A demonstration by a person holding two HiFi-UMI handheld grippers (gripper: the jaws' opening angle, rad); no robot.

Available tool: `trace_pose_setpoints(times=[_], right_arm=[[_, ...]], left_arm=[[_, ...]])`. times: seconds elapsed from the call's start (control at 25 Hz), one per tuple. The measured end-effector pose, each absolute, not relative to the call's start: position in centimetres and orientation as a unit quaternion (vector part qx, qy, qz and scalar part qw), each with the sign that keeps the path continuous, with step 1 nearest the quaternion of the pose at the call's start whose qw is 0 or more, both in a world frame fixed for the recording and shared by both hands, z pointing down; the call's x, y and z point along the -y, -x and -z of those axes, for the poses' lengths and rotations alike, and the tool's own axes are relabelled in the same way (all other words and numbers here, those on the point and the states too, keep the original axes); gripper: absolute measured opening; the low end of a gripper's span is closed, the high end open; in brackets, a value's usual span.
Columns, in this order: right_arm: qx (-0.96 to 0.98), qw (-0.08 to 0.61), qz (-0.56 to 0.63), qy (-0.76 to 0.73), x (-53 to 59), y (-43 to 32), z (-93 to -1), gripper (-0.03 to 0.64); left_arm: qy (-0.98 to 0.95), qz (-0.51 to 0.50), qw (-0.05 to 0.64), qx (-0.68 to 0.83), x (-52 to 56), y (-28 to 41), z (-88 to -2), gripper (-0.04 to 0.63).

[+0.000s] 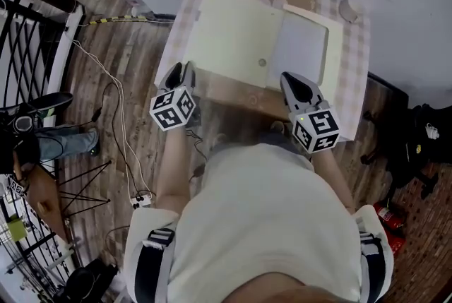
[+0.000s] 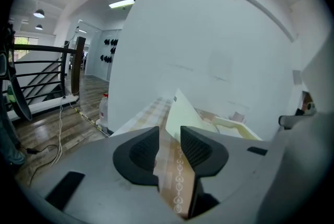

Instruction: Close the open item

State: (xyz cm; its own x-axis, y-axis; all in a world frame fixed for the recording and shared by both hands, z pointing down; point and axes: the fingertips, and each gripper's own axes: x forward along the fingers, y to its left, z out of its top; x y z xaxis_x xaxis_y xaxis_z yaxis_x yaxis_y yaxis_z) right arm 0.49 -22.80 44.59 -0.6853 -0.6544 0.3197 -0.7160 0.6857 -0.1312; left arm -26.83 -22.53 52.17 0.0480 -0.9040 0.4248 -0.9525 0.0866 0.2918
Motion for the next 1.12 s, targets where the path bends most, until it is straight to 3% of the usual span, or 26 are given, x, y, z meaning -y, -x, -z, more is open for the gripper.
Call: trace_pose_setpoints(times=[0.36, 0.48, 1.12], right_arm=[[0.917, 0.126, -0.124, -0.358, 23.6, -2.0, -45.0, 0.000], [0.924, 0.127, -0.118, -0.342, 23.5, -1.9, -44.9, 0.000], [0.940, 0.128, -0.107, -0.299, 25.0, -5.9, -44.7, 0.000]], left_arm=[[-0.649, -0.027, 0.276, 0.708, 23.5, 26.9, -52.1, 0.099], [-0.634, -0.012, 0.279, 0.721, 23.3, 27.1, -52.0, 0.057], [-0.626, 0.031, 0.212, 0.750, 23.0, 21.9, -44.8, 0.015]])
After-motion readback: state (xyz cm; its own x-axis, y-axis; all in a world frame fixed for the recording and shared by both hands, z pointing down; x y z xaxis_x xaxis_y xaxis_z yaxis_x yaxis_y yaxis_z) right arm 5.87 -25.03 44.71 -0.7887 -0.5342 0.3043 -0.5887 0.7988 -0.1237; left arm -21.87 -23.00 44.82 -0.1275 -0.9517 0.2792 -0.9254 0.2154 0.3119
